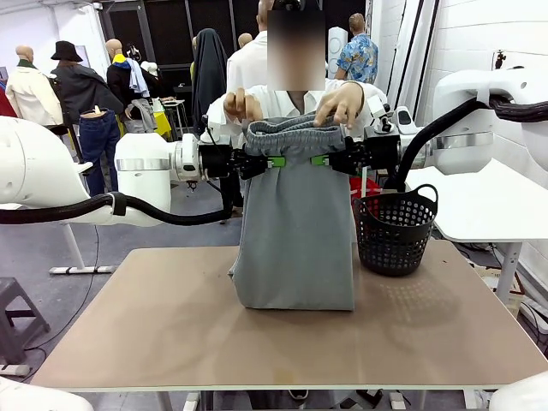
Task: Fold the training pants.
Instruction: Release the ends of the Training pants and then grab the overlapped ends.
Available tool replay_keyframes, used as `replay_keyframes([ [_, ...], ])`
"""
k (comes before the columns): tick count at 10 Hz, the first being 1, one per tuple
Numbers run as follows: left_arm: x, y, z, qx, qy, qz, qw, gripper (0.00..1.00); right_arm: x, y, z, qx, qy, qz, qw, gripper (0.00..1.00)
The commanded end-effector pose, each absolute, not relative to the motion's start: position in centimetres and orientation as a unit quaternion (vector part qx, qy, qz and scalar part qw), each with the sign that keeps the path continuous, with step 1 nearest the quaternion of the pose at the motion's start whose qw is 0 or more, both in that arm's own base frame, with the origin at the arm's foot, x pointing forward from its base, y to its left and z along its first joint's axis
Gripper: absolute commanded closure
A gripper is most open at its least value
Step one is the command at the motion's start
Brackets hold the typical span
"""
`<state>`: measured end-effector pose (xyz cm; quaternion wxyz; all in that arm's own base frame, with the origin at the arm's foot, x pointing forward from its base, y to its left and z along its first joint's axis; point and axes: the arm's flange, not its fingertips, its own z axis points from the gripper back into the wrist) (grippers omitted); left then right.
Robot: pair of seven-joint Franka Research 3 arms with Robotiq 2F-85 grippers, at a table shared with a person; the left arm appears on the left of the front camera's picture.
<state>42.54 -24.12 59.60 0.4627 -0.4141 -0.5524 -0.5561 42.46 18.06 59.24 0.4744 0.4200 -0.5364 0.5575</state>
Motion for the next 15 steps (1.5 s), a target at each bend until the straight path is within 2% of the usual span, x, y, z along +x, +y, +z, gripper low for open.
replay_keyframes([
  [1,42.32,-24.00,59.84,-0.417,-0.553,-0.558,0.458,1.00,42.34,18.20,59.40,0.420,-0.540,0.558,0.470,1.00],
  [15,42.32,-24.00,59.84,-0.417,-0.553,-0.558,0.458,1.00,42.34,18.20,59.40,0.420,-0.540,0.558,0.470,1.00],
])
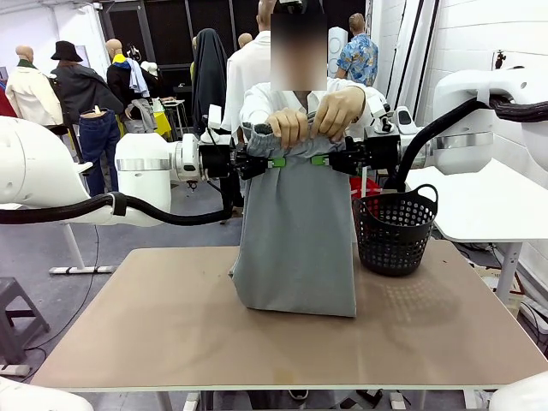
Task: Fold the training pants.
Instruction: Release the ends of the Training pants and then grab the overlapped ends.
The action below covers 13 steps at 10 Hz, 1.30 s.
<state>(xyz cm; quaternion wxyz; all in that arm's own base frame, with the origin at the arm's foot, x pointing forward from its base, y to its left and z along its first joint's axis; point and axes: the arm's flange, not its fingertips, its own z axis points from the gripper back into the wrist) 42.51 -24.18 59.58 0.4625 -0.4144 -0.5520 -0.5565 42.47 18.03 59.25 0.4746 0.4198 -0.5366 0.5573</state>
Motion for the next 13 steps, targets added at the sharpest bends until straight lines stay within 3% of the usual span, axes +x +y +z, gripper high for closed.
replay_keyframes([
  [1,42.32,-24.00,59.84,-0.417,-0.553,-0.558,0.458,1.00,42.34,18.20,59.40,0.420,-0.540,0.558,0.470,1.00],
  [13,42.32,-24.00,59.84,-0.417,-0.553,-0.558,0.458,1.00,42.34,18.20,59.40,0.420,-0.540,0.558,0.470,1.00],
])
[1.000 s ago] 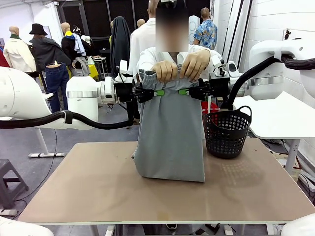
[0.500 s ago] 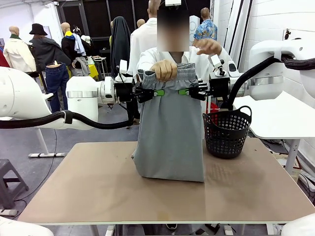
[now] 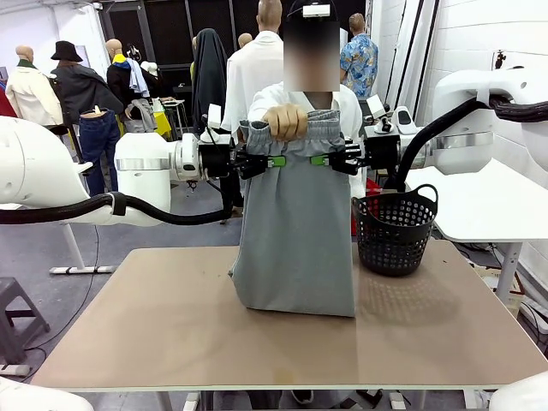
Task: Fold the training pants.
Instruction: Release the ends of the Training pants and then grab the overlapped ends.
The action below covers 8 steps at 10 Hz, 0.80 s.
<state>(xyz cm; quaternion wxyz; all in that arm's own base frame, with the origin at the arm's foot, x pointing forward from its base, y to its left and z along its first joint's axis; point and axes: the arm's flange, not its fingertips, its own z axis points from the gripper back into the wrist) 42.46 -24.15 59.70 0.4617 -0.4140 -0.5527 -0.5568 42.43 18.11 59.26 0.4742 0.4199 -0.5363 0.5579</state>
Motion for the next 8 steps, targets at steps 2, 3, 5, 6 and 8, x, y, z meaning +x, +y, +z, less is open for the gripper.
replay_keyframes([
  [2,42.32,-24.00,59.84,-0.417,-0.553,-0.558,0.458,1.00,42.34,18.20,59.40,0.420,-0.540,0.558,0.470,1.00],
  [3,42.32,-24.00,59.84,-0.417,-0.553,-0.558,0.458,1.00,42.34,18.20,59.40,0.420,-0.540,0.558,0.470,1.00],
  [5,42.32,-24.00,59.84,-0.417,-0.553,-0.558,0.458,1.00,42.34,18.20,59.40,0.420,-0.540,0.558,0.470,1.00],
  [6,42.32,-24.00,59.84,-0.417,-0.553,-0.558,0.458,1.00,42.34,18.20,59.40,0.420,-0.540,0.558,0.470,1.00],
  [8,42.32,-24.00,59.84,-0.417,-0.553,-0.558,0.458,1.00,42.34,18.20,59.40,0.420,-0.540,0.558,0.470,1.00],
])
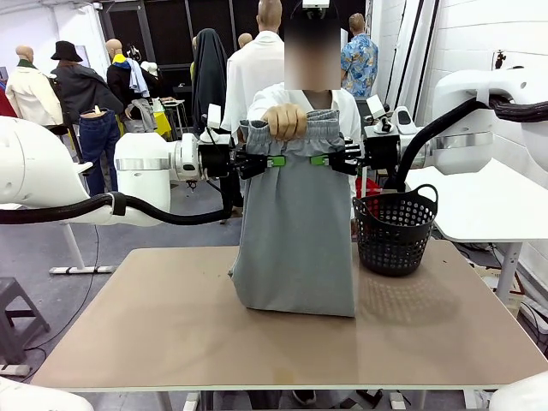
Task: Fold the training pants.
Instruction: Release the ends of the Training pants and then grab the overlapped ends.
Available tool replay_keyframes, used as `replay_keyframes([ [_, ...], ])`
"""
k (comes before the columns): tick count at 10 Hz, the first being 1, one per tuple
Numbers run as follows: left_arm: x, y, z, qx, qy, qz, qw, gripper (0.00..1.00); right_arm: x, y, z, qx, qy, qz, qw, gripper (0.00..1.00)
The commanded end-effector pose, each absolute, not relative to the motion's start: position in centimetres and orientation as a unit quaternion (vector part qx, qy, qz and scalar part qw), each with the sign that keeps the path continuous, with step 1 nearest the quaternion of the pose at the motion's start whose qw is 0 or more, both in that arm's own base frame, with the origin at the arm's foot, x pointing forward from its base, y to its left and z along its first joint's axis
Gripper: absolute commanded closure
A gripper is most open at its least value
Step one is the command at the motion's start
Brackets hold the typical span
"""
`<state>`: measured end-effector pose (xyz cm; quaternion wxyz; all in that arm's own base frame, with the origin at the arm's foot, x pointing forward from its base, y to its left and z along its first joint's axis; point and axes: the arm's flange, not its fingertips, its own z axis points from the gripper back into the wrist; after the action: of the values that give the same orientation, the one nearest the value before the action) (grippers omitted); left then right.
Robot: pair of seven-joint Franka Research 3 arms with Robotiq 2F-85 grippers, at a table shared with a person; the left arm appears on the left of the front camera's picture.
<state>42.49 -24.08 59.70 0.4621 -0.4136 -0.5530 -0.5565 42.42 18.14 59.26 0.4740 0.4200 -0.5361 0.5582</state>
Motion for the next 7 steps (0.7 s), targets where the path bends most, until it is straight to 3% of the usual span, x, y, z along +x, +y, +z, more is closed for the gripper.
replay_keyframes([
  [1,42.32,-24.00,59.84,-0.417,-0.553,-0.558,0.458,1.00,42.34,18.20,59.40,0.420,-0.540,0.558,0.470,1.00],
  [5,42.39,-24.10,59.72,-0.411,-0.551,-0.559,0.464,1.00,42.26,18.14,59.34,0.429,-0.530,0.556,0.475,1.00],
  [6,42.31,-24.06,59.76,-0.415,-0.553,-0.554,0.463,0.92,42.15,18.04,59.42,0.434,-0.527,0.551,0.480,0.90],
  [7,42.16,-23.93,59.80,-0.419,-0.556,-0.548,0.464,0.73,42.07,17.88,59.44,0.435,-0.526,0.548,0.484,0.70],
])
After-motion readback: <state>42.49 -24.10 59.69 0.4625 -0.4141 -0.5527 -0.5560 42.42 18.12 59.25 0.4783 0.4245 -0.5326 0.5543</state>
